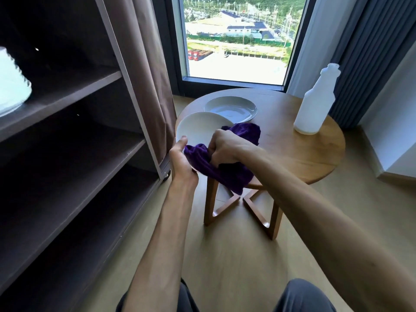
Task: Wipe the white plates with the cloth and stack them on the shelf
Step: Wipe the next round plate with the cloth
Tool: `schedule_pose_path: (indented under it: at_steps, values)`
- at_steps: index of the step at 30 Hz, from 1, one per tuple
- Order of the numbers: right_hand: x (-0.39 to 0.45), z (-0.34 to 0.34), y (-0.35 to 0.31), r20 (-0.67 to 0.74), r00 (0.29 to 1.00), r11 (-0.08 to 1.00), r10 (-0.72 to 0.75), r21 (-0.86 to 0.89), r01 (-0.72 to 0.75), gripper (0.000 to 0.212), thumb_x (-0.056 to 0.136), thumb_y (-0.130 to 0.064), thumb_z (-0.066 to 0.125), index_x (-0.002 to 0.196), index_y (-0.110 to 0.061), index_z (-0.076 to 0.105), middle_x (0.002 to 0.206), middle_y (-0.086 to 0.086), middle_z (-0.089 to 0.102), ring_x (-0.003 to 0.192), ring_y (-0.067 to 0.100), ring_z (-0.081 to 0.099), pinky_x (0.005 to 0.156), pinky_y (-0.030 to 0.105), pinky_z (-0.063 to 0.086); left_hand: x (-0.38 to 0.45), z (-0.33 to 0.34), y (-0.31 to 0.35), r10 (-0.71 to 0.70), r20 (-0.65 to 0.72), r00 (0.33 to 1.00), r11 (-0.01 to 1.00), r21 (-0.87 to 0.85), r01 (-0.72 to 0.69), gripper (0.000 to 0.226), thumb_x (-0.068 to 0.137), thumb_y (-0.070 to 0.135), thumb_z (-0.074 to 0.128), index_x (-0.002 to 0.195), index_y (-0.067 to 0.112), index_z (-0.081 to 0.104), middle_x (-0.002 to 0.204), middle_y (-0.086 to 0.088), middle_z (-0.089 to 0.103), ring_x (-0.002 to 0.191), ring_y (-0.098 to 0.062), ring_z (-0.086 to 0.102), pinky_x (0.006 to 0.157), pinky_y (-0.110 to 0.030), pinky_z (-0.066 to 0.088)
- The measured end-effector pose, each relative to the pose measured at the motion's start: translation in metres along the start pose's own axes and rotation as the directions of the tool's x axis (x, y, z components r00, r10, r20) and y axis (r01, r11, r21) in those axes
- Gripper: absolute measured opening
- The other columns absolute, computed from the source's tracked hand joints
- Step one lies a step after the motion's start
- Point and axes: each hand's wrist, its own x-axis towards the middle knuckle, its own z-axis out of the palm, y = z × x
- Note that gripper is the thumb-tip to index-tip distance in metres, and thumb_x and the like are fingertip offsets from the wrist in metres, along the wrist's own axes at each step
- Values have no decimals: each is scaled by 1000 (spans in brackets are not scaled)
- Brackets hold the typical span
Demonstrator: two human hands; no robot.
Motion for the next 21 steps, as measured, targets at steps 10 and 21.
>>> schedule_pose_path:
  at_steps: [10,21]
  values:
    - [11,-13,58,-547,811,974,206,32,-226,11,70,-8,69,81,-4,69,80,16,65,81,36,66,73,34,56,-7,11,-13,97,80,992,984,141,-108,55,90,54,52,135,22,61,129,-12,69,119,-35,65,100,-53,54]
    - [20,-13,39,-627,769,984,-124,20,175,9,60,-9,52,57,-7,60,59,1,59,61,25,55,63,44,51,-4,25,-48,20,208,978,979,193,-61,90,70,81,71,144,31,57,143,-9,61,133,-33,56,113,-58,43]
